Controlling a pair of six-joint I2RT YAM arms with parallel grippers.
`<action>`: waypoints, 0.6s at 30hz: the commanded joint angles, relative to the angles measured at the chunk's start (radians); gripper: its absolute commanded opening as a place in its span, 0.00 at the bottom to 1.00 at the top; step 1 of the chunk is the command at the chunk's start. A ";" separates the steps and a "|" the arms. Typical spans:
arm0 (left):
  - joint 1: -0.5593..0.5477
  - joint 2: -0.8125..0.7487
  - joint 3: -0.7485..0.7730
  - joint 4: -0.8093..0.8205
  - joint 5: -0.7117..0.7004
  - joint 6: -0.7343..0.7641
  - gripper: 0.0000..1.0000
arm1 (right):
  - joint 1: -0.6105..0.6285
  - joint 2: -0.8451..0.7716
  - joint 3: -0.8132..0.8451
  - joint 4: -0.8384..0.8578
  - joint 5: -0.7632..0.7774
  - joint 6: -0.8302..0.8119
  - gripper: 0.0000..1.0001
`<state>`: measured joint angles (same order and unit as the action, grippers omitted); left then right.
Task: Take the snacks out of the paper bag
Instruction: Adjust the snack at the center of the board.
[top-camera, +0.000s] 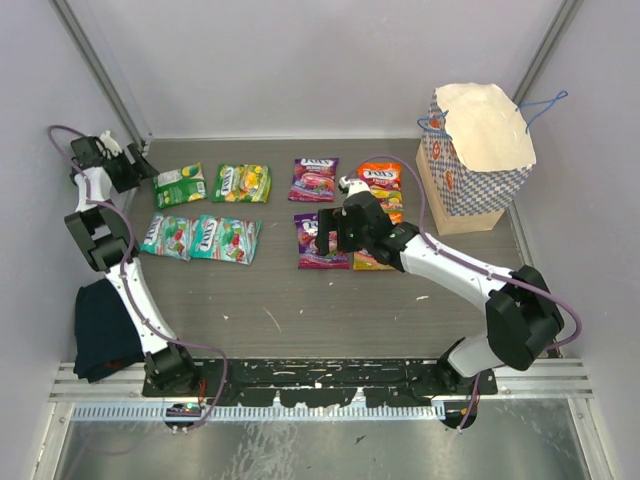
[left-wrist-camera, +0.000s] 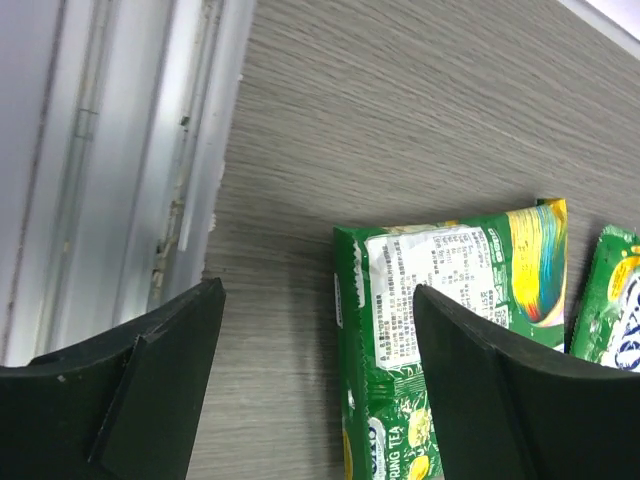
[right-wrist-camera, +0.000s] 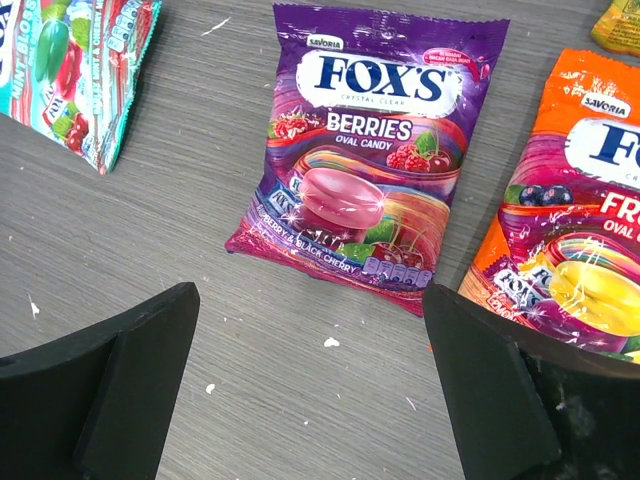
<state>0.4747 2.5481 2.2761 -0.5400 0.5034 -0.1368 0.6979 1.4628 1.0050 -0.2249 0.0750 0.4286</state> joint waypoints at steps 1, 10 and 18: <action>0.001 0.024 0.006 0.053 0.117 -0.019 0.77 | -0.002 -0.041 0.008 0.036 -0.023 -0.019 1.00; -0.004 0.106 0.033 0.049 0.121 -0.019 0.66 | -0.002 -0.036 0.009 0.035 -0.038 -0.017 1.00; -0.008 0.066 -0.018 0.120 0.201 0.007 0.18 | -0.002 -0.027 0.016 0.033 -0.050 -0.020 1.00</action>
<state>0.4660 2.6270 2.3013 -0.4587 0.6273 -0.1360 0.6979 1.4551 1.0042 -0.2245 0.0387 0.4202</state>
